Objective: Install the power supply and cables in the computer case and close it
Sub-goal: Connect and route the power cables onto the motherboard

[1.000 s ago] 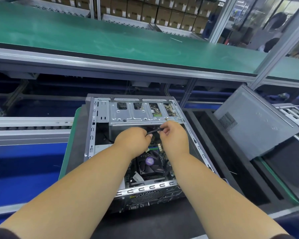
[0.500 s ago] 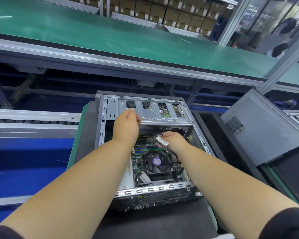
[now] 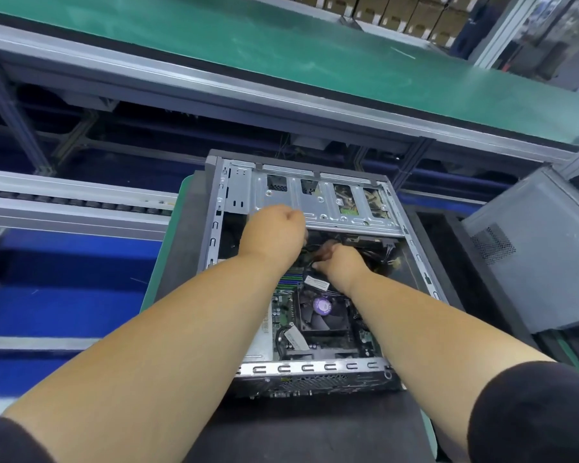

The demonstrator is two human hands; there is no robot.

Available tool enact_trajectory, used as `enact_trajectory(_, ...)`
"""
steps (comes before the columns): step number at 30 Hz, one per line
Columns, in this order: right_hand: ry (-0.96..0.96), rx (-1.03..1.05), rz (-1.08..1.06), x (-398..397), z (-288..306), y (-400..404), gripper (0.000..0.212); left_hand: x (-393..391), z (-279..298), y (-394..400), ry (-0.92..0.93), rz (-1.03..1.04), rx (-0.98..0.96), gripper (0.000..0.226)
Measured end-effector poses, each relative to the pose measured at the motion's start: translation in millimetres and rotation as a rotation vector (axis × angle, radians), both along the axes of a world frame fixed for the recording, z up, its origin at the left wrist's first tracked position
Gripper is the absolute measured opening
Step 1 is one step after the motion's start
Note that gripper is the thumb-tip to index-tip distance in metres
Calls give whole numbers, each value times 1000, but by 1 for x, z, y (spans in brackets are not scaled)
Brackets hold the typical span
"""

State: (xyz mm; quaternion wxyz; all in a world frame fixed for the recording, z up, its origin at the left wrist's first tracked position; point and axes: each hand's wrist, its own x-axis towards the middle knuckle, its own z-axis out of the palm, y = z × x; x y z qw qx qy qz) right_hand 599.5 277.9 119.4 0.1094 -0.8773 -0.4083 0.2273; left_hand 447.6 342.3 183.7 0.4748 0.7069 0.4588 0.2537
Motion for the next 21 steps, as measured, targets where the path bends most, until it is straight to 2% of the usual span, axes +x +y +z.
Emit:
enact_trajectory(3, -43, -42, 36, 9, -4, -1, 29, 5, -1, -4, 369, -216, 157, 27)
enact_trajectory(5, -52, -53, 58, 16, -4, -5, 26, 7, -2, -7, 541, -281, 271, 21)
enact_trajectory(10, 218, 149, -49, 26, -12, -12, 14, 19, -4, -9, 797, -469, 313, 32)
enact_trajectory(13, 447, 291, -198, 23, -16, -9, 11, 40, -5, -10, 892, -630, 232, 45)
enact_trajectory(16, 619, 344, -367, 20, -15, -7, 35, 65, -10, -13, 952, -667, 179, 41)
enact_trajectory(21, 652, 269, -401, 23, -17, 0, 46, 85, -33, -10, 1010, -543, 253, 28)
